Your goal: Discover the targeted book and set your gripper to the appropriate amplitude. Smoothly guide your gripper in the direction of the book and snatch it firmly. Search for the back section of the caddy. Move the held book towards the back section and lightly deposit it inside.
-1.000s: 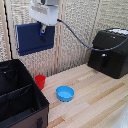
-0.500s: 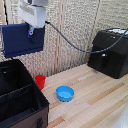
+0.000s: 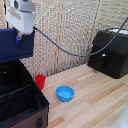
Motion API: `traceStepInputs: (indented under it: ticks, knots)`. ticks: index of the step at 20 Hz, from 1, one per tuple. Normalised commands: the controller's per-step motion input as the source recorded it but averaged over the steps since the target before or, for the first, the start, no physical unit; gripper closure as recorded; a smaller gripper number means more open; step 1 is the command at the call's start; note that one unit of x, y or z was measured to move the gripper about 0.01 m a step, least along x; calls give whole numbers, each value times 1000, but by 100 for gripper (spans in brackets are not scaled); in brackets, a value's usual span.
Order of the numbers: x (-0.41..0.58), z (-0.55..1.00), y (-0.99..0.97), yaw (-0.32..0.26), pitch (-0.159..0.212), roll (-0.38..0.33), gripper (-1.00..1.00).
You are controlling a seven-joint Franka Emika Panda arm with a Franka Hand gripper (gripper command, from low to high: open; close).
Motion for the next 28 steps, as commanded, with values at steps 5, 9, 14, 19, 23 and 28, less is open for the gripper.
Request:
traceStepInputs:
  ticks: [5,9,14,19,23,28]
  knots:
    - [422,-2,855,0,88,-26,100]
    - [566,-35,582,2,73,-85,100]
    - [573,4,124,39,1,-249,100]
    - [437,0,190,89,0,-335,100]
    - [287,61,105,42,21,-74,-100]
    - [47,599,-183,-33,101,13,-100]
